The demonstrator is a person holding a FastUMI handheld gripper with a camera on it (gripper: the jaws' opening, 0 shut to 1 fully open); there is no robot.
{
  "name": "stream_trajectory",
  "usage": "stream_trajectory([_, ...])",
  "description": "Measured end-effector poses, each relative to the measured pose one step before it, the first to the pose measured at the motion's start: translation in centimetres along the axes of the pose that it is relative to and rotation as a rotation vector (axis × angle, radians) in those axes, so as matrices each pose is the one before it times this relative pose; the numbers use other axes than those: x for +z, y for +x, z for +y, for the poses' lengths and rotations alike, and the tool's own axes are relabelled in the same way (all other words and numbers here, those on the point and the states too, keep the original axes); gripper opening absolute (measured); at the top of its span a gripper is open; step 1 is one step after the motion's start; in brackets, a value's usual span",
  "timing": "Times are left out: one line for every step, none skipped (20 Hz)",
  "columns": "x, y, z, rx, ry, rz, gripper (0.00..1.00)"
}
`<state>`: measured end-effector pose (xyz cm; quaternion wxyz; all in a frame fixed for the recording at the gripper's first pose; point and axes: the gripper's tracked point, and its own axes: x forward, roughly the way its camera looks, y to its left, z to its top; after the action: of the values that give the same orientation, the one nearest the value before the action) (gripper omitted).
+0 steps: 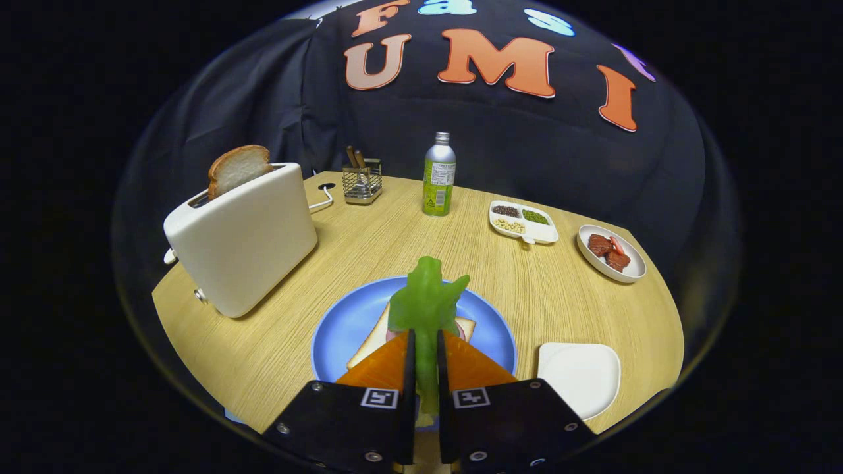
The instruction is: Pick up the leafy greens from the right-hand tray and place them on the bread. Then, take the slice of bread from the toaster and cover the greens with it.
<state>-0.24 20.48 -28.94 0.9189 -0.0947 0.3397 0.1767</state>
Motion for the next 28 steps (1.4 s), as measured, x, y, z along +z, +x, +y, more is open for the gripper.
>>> stream_trajectory([-0.056, 0.112, 0.004, -0.00204, 0.00147, 0.00412, 0.21])
stream_trajectory([-0.063, 0.144, -0.028, -0.00235, 0.00208, 0.0031, 0.24])
stream_trajectory([-0.022, 0.068, 0.183, 0.00353, 0.00474, 0.00164, 0.28])
stream_trajectory([-0.069, 0.04, 0.028, -0.00128, 0.00302, 0.00185, 0.29])
stream_trajectory([-0.084, 0.033, -0.107, -0.00182, -0.00019, 0.00268, 0.33])
stream_trajectory([-0.025, 0.002, 0.121, 0.00151, 0.00136, 0.00161, 0.37])
stream_trajectory([0.002, -0.065, 0.099, 0.00209, 0.00189, 0.00042, 0.41])
stream_trajectory([-0.055, -0.058, -0.004, -0.00062, 0.00183, -0.00143, 0.44])
stream_trajectory([0.088, -0.025, 0.053, 0.00279, 0.00175, -0.00162, 0.51])
stream_trajectory([0.043, -0.023, 0.103, 0.00173, 0.00249, -0.00218, 0.54])
stream_trajectory([0.073, -0.07, -0.058, -0.0053, 0.00288, -0.00452, 0.6])
stream_trajectory([0.173, -0.092, 0.033, 0.00289, 0.00691, -0.00646, 0.64])
stream_trajectory([0.126, -0.167, 0.187, 0.00567, 0.0094, -0.00613, 0.73])
stream_trajectory([0.231, -0.142, 0.068, 0.00322, 0.00743, -0.009, 0.78])
stream_trajectory([0.371, -0.24, -0.001, -0.0029, 0.00324, -0.01148, 0.86])
stream_trajectory([0.374, -0.159, 0.058, -0.00562, 0.00115, -0.00981, 0.91])
stream_trajectory([0.219, -0.179, 0.084, -0.0038, 0.00424, -0.00554, 0.98])
stream_trajectory([0.528, -0.169, 0.25, 0.00219, 0.00712, -0.00861, 0.98])
stream_trajectory([0.618, -0.189, 0.233, 0.00133, 0.00467, -0.01067, 0.98])
stream_trajectory([0.725, -0.218, 0.167, -0.00175, 0.0002, -0.01304, 0.98])
stream_trajectory([0.736, -0.205, 0.099, -0.00863, -0.00337, -0.01014, 0.98])
stream_trajectory([0.742, -0.121, 0.069, -0.00963, -0.00482, -0.01207, 0.98])
stream_trajectory([0.917, -0.187, 0.054, -0.00697, -0.00308, -0.01461, 0.98])
stream_trajectory([0.802, -0.118, 0.402, 0.00001, 0.00039, -0.01337, 0.98])
stream_trajectory([0.679, -0.125, 0.405, 0.00093, 0.00195, -0.00802, 0.98])
stream_trajectory([0.705, -0.128, 0.385, 0.0011, 0.00238, -0.01008, 0.98])
stream_trajectory([0.805, -0.142, 0.468, 0.00118, 0.00097, -0.01043, 0.98])
stream_trajectory([0.638, 0.087, 0.579, 0.00315, -0.00345, -0.01001, 0.98])
